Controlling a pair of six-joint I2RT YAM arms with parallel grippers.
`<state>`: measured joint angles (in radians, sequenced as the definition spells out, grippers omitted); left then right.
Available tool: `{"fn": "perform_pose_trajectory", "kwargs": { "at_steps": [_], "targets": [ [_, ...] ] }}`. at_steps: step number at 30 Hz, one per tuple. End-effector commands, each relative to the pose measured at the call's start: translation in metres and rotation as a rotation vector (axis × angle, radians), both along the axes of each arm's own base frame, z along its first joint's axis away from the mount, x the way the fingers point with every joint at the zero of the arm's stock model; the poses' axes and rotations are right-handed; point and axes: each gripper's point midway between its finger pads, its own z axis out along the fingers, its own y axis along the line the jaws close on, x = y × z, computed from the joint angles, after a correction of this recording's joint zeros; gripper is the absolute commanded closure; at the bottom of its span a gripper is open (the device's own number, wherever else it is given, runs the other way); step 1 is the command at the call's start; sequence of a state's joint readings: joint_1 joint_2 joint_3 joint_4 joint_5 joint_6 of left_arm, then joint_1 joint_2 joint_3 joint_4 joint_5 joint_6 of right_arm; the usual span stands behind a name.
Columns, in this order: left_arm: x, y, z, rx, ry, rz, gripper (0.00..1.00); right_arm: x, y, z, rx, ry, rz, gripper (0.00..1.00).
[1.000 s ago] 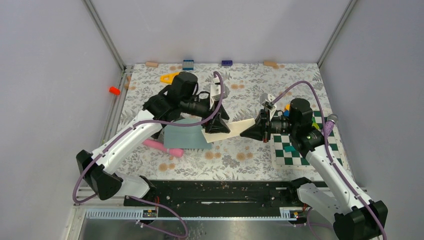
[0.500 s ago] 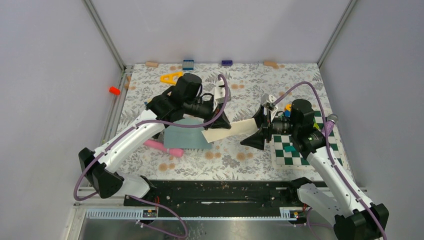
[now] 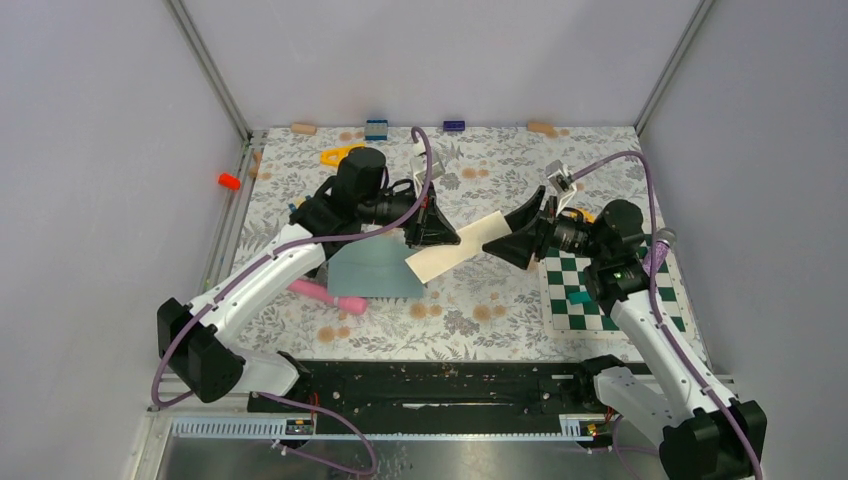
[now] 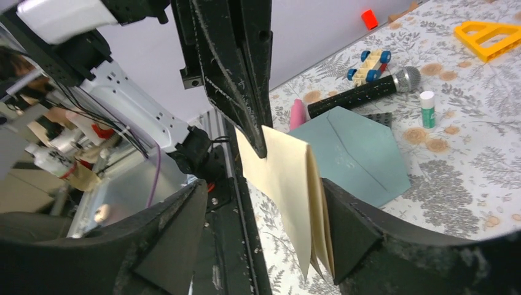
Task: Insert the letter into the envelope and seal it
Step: Fold the letter.
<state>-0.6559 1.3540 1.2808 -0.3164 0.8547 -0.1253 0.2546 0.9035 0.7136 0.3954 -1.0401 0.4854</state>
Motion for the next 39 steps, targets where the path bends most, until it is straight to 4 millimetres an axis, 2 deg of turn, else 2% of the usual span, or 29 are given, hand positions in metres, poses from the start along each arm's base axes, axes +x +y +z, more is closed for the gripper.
{"fn": "perform_pose_trajectory", "kwargs": {
  "at_steps": [1,8,13,14,18,20,21,27,32,39],
  "targets": [
    [-0.004,-0.003,0.03,-0.097,-0.042,-0.026,1.0,0.001,0.002,0.017,0.069,-0.003,0.019,0.32],
    [-0.003,0.002,0.03,-0.103,-0.052,-0.015,1.0,-0.003,-0.002,0.018,0.065,-0.022,0.029,0.66],
    [-0.007,0.003,0.031,-0.109,-0.062,-0.037,1.0,-0.004,-0.005,0.019,0.065,-0.033,0.02,0.95],
    [-0.007,0.003,0.033,-0.111,-0.064,-0.037,0.96,-0.003,-0.005,0.018,0.065,-0.035,0.018,1.0],
    [-0.009,0.004,0.043,-0.111,-0.074,-0.04,0.52,-0.002,-0.005,0.011,0.044,-0.047,0.01,1.0],
    [-0.01,0.004,0.05,-0.116,-0.076,-0.048,0.37,-0.002,-0.005,0.009,0.037,-0.053,0.012,1.0],
    [-0.01,0.003,0.055,-0.122,-0.078,-0.056,0.34,-0.002,-0.005,0.007,0.033,-0.053,0.021,1.0],
    [-0.013,-0.01,0.055,-0.095,-0.065,-0.108,0.35,-0.011,0.001,0.0,0.014,-0.032,0.096,1.0],
    [-0.025,-0.02,0.047,-0.063,-0.072,-0.158,0.39,-0.019,0.004,-0.008,-0.012,-0.036,0.139,1.0],
    [-0.028,-0.027,0.043,-0.042,-0.072,-0.185,0.48,-0.03,0.01,-0.012,-0.03,-0.035,0.208,1.0]
  ]
}}
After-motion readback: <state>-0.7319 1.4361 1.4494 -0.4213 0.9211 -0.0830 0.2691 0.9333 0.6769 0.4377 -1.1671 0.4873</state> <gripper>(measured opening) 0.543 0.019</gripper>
